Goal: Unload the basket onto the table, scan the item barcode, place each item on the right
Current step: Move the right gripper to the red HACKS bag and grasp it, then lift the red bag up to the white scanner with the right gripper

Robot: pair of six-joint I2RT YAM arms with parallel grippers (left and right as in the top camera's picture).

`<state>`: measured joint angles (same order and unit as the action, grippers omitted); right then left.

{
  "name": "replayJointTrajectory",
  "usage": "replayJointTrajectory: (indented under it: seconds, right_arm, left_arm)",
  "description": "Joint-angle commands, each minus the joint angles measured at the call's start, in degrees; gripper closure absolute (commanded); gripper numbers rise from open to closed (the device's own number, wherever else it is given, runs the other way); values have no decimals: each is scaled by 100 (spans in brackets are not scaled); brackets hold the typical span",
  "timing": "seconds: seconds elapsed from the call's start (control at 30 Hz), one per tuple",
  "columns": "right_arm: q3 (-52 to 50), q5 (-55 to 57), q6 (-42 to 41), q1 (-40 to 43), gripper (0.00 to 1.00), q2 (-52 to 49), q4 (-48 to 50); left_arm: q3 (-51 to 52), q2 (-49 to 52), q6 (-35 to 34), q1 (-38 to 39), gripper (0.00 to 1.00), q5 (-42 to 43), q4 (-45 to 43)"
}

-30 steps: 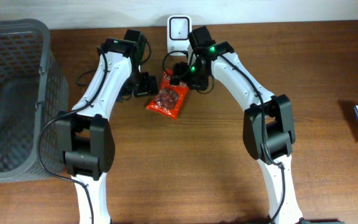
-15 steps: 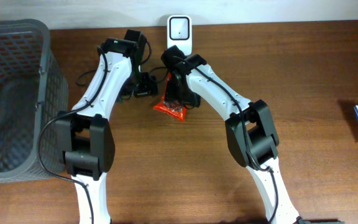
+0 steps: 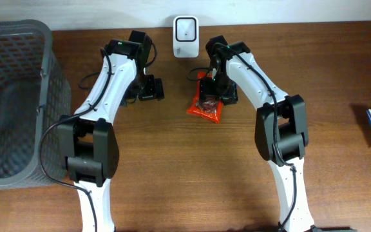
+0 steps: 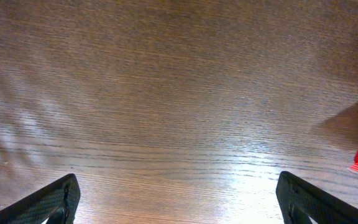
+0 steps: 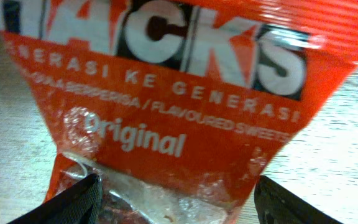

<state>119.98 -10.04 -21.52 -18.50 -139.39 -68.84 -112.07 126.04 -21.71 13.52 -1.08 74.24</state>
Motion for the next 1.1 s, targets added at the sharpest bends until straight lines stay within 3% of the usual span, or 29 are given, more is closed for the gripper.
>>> replayJointTrajectory:
  seconds: [0.0,0.07,0.17,0.27,0.37,0.5,0.6,0.77,0.93,1.07]
  right_arm:
    - [-59,103,372,-66,33,-61,243]
    - [-111,79,348,-66,68,-61,240]
    - [-116,57,262,-66,96,-59,243]
    - [122,52,264,-42,96,-46,68]
    - [1244,-702,260,76,96,-37,-638]
    - [2966,-1537,-973,439,96,-37,-1744]
    - [3176,-2251,-1045,702,96,-37,-1617]
    - [3169,-1123,-282,560,96,-52,382]
    - [2575,1115,-111,-26,96,-66,3093]
    - [1482,1228,514,-179,96,-66,4944]
  left_arm:
    - [-46,-9,-11,-20,1,-22,0]
    - [-46,-9,-11,-20,1,-24,0]
    - [-46,-9,-11,-20,1,-24,0]
    - [-46,-9,-11,-20,1,-22,0]
    - [-46,-9,-11,-20,1,-24,0]
    - [-46,-9,-11,-20,1,-24,0]
    - [-46,-9,-11,-20,1,-22,0]
    - [-46,-9,-11,-20,1,-24,0]
    - [-46,-9,-11,-20,1,-22,0]
    - [-46,-9,-11,-20,1,-24,0]
